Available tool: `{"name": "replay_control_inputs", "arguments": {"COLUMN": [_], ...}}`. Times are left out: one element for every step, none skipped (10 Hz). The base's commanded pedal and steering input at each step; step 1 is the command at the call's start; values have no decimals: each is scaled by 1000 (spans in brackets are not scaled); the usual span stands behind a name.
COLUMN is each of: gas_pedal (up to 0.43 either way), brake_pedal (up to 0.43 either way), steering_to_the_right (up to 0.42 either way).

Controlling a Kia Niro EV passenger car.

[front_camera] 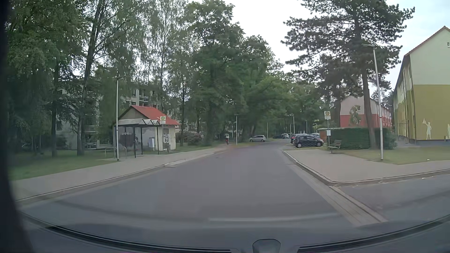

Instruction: Follow the waypoints while adhering to traffic rules and regulations

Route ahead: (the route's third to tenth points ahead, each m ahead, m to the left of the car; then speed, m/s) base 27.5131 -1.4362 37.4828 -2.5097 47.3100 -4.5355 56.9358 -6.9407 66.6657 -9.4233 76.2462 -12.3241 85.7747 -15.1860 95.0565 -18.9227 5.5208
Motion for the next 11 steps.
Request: {"name": "replay_control_inputs", "arguments": {"gas_pedal": [169, 169, 169, 169, 177, 177, 177, 177, 177, 177, 177], "brake_pedal": [6, 6, 6, 6, 6, 6, 6, 6, 6, 6, 6], "steering_to_the_right": [9, 13, 16, 18, 18, 18, 18, 18, 18, 18, 18]}}
